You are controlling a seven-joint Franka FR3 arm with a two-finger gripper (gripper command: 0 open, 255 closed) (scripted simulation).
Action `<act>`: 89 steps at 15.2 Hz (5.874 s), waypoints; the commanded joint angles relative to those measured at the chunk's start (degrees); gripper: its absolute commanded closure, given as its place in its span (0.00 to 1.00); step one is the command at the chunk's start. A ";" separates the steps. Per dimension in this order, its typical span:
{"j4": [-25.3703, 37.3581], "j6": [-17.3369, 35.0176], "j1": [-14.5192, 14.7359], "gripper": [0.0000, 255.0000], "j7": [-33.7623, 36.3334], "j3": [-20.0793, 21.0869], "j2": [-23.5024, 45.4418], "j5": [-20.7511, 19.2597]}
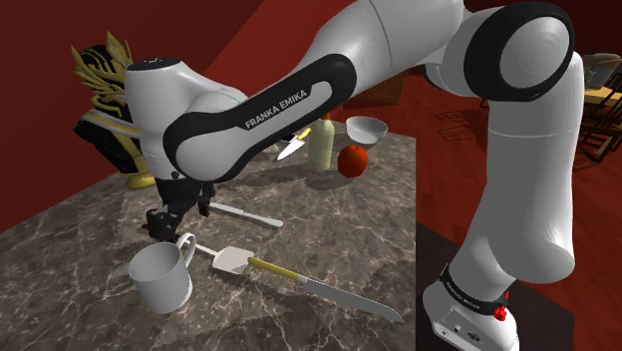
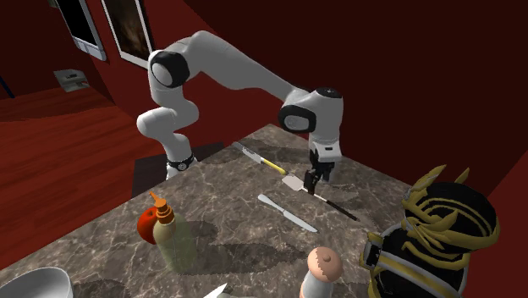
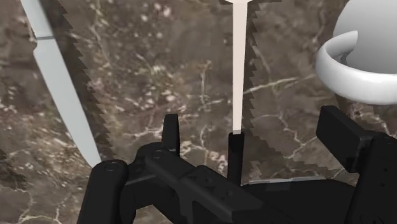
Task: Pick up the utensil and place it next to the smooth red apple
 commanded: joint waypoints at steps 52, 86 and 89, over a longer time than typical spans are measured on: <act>12.07 -14.67 0.28 1.00 -2.02 1.11 -2.99 2.17; -12.54 -10.64 -19.42 1.00 -37.02 -12.06 -25.93 14.15; -14.41 -8.37 -19.39 1.00 -36.99 -12.01 -25.51 14.08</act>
